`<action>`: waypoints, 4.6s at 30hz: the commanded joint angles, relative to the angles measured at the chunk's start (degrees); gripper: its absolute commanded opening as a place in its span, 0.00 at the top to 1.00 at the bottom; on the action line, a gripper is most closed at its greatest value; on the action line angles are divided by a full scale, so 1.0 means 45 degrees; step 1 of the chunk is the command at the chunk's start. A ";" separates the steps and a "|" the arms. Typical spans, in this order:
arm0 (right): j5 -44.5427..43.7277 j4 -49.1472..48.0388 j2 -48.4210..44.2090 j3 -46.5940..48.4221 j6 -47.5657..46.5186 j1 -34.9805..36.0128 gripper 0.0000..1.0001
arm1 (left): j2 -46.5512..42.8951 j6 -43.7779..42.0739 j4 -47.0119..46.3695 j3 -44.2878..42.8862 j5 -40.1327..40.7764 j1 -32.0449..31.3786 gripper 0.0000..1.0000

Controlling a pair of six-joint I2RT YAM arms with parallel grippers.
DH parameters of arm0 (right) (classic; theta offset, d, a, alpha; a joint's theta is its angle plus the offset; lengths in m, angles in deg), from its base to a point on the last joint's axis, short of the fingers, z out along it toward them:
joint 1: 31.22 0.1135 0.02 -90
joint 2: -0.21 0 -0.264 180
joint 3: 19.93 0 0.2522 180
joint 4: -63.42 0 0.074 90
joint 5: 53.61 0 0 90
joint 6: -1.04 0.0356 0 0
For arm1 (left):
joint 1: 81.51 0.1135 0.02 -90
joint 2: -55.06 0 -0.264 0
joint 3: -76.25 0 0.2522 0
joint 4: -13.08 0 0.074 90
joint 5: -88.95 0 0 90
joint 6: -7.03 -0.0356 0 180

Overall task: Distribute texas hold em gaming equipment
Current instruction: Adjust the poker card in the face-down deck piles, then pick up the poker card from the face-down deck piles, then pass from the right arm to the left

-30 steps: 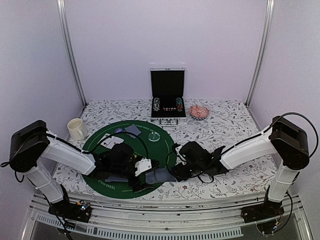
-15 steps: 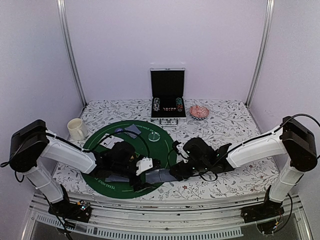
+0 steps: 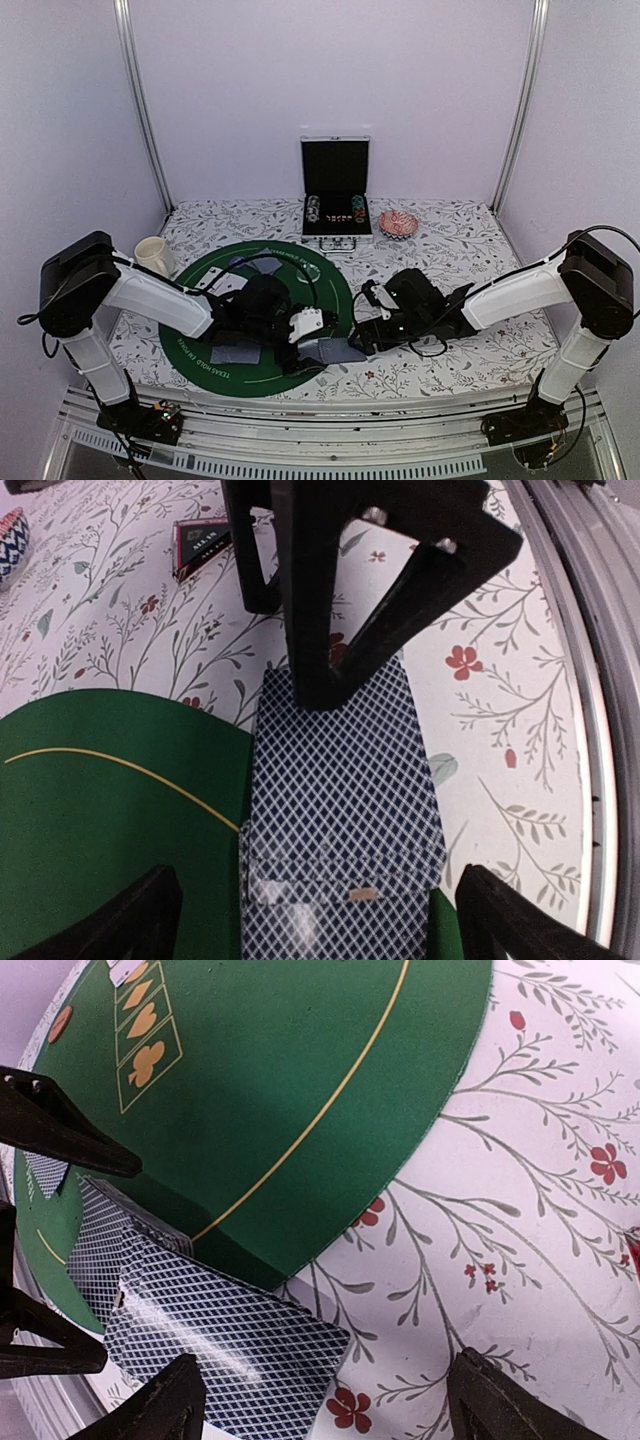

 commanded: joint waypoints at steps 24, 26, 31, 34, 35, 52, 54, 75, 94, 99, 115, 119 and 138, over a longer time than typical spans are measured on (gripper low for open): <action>0.0745 -0.0320 -0.0528 -0.0460 0.0541 -0.0324 0.14 | 0.1859 -0.0395 0.1522 -0.1805 -0.0245 -0.0308 0.18; 0.0786 -0.0305 -0.0533 -0.0497 0.0587 -0.0377 0.14 | 0.1857 -0.0413 0.1519 -0.1748 -0.0296 -0.0308 0.20; 0.0920 -0.0320 -0.0533 -0.0570 0.0759 -0.0530 0.15 | 0.1868 -0.0493 0.1538 -0.1794 -0.0518 -0.0317 0.28; 0.1023 -0.0335 -0.0533 -0.0600 0.0824 -0.0610 0.15 | 0.1859 -0.0507 0.1447 -0.1767 -0.0542 -0.0320 0.32; 0.1094 -0.0353 -0.0533 -0.0612 0.0858 -0.0651 0.15 | 0.1848 -0.0496 0.1431 -0.1743 -0.0533 -0.0307 0.34; 0.3833 -0.2460 -0.0395 -0.1581 0.1362 -0.1570 0.20 | 0.0808 -0.0515 -0.0521 -0.0057 0.0082 -0.0294 0.45; 0.3909 -0.2597 -0.0293 -0.1578 0.1426 -0.1646 0.23 | 0.0722 -0.0517 -0.0712 0.0115 0.0081 -0.0292 0.45; 0.4836 -0.3372 0.0418 -0.1474 0.1560 -0.1793 0.97 | 0.0519 -0.0674 -0.1110 0.0534 0.0202 -0.0273 0.45; 0.4691 -0.2249 -0.2719 -0.2290 0.1207 -0.2556 0.98 | 0.0815 -0.0860 -0.0274 0.0102 -0.0182 -0.0237 0.40; 0.4475 -0.1597 -0.3210 -0.2167 0.0938 -0.2657 0.98 | 0.0910 -0.0855 0.0132 -0.0076 -0.0274 -0.0206 0.32; 0.4783 -0.0009 -0.4947 -0.0965 -0.0665 -0.2704 0.98 | -0.1858 -0.0359 0.0490 -0.0052 -0.0429 -0.0219 0.02; 0.5346 -0.0028 -0.5316 -0.0621 -0.1140 -0.2700 0.98 | -0.2925 0.0111 0.0492 0.0036 -0.1402 -0.0196 0.02; 0.7478 -0.2622 -0.5812 -0.0073 -0.2018 -0.1747 0.98 | -0.4862 0.7188 -0.2798 0.0229 -0.4818 0.1903 0.39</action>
